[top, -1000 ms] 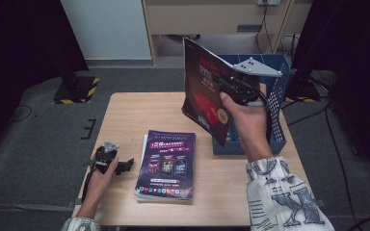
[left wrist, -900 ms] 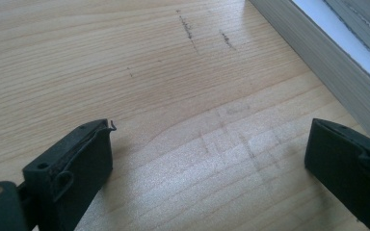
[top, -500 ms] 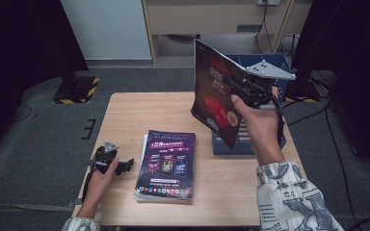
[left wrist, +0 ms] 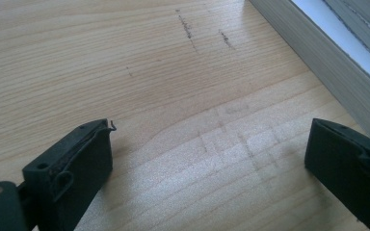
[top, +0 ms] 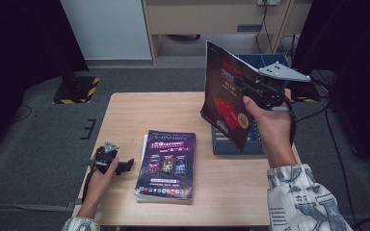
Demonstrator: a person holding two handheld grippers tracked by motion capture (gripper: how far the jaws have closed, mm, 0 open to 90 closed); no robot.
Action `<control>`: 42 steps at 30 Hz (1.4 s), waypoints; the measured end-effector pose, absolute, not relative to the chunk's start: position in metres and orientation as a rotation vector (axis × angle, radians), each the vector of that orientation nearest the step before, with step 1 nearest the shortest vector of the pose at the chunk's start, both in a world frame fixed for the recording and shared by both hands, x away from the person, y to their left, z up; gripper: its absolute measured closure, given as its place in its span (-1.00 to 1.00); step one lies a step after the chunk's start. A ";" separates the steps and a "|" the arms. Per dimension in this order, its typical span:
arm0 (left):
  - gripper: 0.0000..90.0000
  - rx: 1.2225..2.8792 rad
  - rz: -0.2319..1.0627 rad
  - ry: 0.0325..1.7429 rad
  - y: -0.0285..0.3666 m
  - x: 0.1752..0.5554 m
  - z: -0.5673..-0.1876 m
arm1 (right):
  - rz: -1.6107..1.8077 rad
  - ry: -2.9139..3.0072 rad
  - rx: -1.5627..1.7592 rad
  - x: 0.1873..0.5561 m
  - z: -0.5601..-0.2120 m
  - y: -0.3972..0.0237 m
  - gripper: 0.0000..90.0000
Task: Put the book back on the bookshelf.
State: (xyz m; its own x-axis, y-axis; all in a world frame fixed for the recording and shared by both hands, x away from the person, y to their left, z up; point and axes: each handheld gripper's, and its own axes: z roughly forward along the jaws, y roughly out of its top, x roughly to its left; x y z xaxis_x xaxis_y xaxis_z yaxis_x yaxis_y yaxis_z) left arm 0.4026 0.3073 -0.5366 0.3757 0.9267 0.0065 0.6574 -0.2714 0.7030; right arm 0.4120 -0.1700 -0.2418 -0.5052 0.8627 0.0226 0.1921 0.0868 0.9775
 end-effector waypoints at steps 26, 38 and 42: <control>-0.97 2.026 0.564 1.358 0.307 0.403 -0.537 | 1.319 1.745 1.134 0.421 -0.247 -0.197 0.93; -0.98 2.028 0.562 1.354 0.307 0.403 -0.537 | 1.253 1.644 1.186 0.458 -0.261 -0.173 0.93; -0.98 2.031 0.561 1.350 0.306 0.403 -0.537 | 1.232 1.618 1.211 0.469 -0.268 -0.165 0.93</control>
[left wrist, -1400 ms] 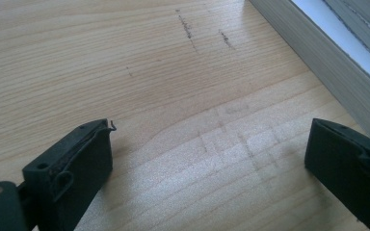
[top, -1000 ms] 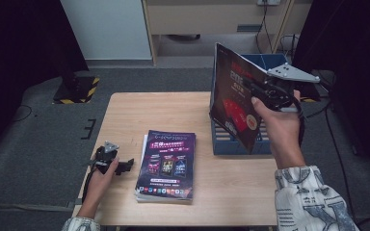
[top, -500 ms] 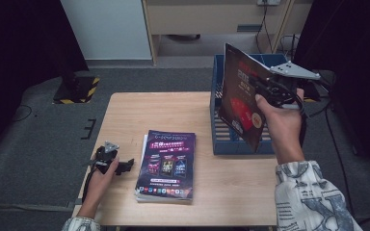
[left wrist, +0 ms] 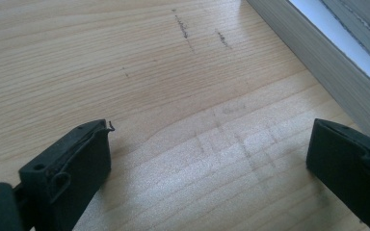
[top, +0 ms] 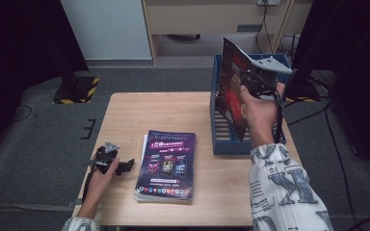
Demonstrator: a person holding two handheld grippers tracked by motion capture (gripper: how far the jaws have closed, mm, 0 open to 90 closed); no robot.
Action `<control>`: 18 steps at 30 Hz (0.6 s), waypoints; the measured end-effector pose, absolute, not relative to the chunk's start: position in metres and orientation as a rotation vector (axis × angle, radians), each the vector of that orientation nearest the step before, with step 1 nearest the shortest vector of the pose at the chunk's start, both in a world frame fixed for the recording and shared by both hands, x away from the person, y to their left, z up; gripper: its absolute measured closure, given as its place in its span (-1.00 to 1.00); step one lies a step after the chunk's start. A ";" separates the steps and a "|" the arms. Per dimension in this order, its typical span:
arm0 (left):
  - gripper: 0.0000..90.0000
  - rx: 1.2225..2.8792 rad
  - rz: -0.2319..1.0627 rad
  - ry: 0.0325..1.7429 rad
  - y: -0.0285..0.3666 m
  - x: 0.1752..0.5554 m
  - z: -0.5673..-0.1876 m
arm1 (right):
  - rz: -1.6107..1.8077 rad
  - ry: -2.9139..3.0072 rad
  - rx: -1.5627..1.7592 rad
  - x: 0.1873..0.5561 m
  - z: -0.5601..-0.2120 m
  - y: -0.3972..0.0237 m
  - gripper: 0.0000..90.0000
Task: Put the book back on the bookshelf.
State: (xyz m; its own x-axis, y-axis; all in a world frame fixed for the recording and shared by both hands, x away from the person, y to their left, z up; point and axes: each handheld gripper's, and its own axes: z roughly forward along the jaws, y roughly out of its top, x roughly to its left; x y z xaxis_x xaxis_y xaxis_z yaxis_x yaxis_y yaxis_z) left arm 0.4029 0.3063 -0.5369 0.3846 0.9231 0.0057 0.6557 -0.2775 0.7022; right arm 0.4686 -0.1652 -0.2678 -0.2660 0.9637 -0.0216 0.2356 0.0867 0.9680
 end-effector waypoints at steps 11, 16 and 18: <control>-0.98 2.032 0.559 1.348 0.306 0.403 -0.537 | 1.212 1.552 1.237 0.486 -0.283 -0.148 0.93; -0.98 2.032 0.558 1.347 0.306 0.403 -0.537 | 1.191 1.540 1.224 0.489 -0.289 -0.142 0.93; -0.98 2.033 0.557 1.347 0.306 0.403 -0.537 | 1.193 1.539 1.217 0.489 -0.292 -0.142 0.93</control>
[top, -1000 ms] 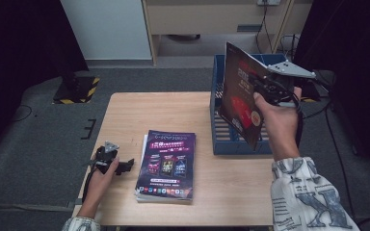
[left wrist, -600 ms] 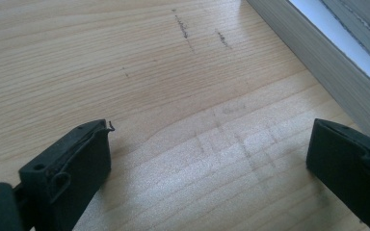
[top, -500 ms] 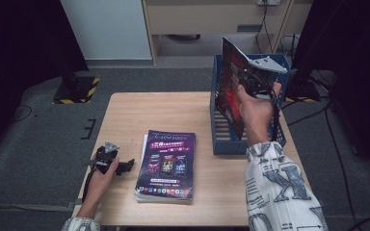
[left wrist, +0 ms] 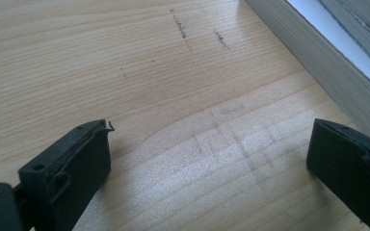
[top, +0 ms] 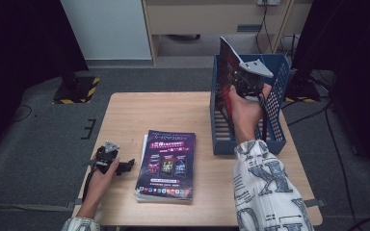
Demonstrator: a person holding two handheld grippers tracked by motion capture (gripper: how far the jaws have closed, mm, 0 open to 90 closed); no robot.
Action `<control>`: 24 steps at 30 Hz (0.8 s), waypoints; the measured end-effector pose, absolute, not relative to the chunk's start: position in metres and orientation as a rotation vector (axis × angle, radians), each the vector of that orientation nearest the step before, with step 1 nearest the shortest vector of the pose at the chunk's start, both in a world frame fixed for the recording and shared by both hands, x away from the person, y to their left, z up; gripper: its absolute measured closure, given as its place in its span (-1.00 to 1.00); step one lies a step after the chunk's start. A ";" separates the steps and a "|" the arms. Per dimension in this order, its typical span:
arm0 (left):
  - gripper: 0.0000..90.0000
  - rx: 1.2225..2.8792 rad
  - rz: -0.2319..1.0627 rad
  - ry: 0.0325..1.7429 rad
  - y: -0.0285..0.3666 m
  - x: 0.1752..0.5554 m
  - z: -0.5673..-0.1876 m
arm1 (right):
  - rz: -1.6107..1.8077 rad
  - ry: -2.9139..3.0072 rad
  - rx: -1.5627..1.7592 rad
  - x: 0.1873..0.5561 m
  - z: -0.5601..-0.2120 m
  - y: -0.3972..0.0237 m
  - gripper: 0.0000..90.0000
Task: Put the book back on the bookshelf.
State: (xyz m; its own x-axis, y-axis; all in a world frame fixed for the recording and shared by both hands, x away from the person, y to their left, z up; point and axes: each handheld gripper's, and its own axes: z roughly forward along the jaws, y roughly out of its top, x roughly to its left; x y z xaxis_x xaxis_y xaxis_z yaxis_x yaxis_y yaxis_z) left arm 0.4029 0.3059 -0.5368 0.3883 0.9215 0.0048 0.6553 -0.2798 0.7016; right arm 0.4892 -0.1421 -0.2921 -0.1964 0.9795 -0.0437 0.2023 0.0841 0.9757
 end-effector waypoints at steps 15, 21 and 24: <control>-0.98 2.033 0.559 1.342 0.305 0.403 -0.537 | 1.219 1.491 1.203 0.490 -0.316 -0.149 0.93; -0.99 2.031 0.557 1.343 0.305 0.403 -0.537 | 1.219 1.479 1.200 0.489 -0.324 -0.148 0.93; -0.99 2.034 0.556 1.343 0.305 0.403 -0.537 | 1.216 1.484 1.193 0.488 -0.328 -0.148 0.93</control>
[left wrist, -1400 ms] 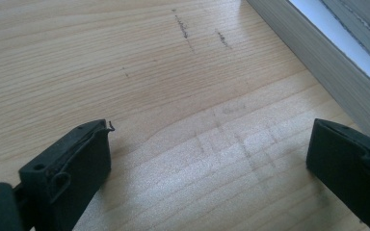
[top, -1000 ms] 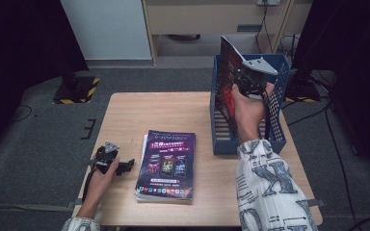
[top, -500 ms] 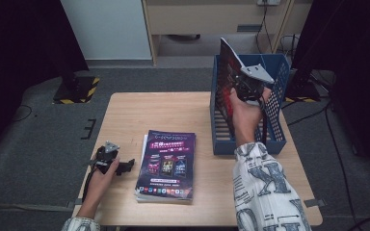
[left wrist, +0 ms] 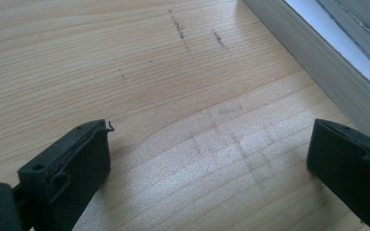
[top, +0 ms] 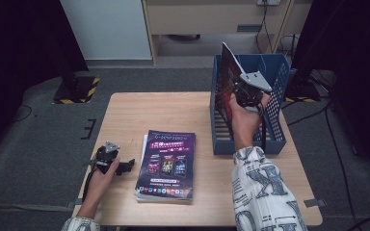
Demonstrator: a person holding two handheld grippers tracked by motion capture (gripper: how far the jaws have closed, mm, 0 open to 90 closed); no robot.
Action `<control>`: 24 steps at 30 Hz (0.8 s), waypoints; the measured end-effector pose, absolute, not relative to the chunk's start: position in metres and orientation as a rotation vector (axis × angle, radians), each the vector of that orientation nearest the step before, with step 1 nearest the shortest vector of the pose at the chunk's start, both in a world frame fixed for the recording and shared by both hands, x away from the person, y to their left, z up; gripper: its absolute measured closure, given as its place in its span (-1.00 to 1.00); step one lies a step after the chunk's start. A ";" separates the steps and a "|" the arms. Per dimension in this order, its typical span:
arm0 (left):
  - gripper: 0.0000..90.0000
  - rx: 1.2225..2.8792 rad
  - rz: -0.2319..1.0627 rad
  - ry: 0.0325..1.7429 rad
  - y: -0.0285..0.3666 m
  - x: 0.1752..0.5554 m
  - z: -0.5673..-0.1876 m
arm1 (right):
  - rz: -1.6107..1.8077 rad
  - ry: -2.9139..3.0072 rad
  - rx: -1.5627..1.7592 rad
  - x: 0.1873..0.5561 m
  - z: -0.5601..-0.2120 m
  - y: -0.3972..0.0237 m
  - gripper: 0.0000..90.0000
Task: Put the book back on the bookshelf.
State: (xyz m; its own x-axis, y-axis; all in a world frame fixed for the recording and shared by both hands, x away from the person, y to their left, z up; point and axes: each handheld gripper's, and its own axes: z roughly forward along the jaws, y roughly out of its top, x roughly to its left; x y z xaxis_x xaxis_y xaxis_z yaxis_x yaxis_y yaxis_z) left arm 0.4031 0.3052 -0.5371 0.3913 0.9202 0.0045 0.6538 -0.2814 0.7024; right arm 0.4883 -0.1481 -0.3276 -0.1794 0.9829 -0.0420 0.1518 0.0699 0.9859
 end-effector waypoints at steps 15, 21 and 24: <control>-0.99 2.040 0.554 1.338 0.305 0.403 -0.537 | 1.210 1.495 1.214 0.487 -0.350 -0.144 0.93; -0.99 2.042 0.553 1.335 0.305 0.404 -0.537 | 1.190 1.498 1.207 0.487 -0.357 -0.142 0.93; -0.99 2.043 0.553 1.335 0.305 0.404 -0.537 | 1.181 1.488 1.222 0.488 -0.362 -0.143 0.93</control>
State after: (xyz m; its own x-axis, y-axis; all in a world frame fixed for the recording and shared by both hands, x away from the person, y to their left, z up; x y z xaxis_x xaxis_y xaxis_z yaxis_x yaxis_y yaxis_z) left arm 0.4036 0.3051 -0.5369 0.3991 0.9169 0.0068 0.6529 -0.2894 0.7000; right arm 0.4881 -0.1426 -0.3619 -0.1569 0.9865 -0.0465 0.1788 0.0747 0.9810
